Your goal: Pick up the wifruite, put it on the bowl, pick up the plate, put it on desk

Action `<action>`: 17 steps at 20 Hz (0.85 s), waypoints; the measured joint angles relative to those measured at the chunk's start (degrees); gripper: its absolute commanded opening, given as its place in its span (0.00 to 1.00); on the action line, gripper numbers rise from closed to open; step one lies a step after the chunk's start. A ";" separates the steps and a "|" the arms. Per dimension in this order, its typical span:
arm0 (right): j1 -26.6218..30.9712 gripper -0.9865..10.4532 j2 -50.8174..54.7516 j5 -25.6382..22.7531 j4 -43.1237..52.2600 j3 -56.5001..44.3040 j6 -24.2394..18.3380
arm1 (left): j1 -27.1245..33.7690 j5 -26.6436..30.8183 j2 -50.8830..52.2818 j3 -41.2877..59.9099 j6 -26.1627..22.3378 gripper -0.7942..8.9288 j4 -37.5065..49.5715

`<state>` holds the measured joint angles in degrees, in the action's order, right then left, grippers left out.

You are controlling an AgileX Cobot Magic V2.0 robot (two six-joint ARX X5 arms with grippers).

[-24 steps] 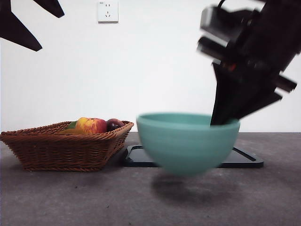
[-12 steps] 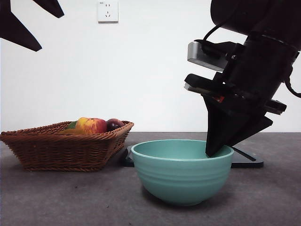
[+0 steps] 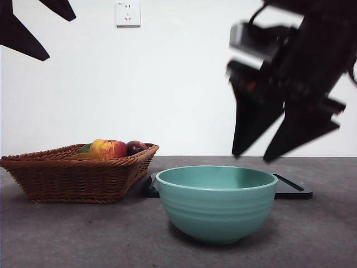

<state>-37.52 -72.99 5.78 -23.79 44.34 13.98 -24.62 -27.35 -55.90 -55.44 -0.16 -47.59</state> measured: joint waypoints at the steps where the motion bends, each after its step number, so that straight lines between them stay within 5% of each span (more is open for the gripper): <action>1: 0.00 0.33 1.60 0.00 -1.07 0.83 0.00 | 0.00 0.00 0.00 0.00 0.00 0.44 0.00; 8: 0.00 0.33 15.56 1.14 -7.96 3.58 0.00 | 0.00 0.00 0.00 0.00 0.00 0.44 0.00; 17: 0.00 0.33 26.86 15.34 -18.21 3.58 0.00 | 0.00 0.00 0.00 0.00 0.00 0.44 -0.24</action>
<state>-37.52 -46.13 21.12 -42.00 47.92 13.98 -24.62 -27.35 -55.90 -55.44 -0.16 -47.83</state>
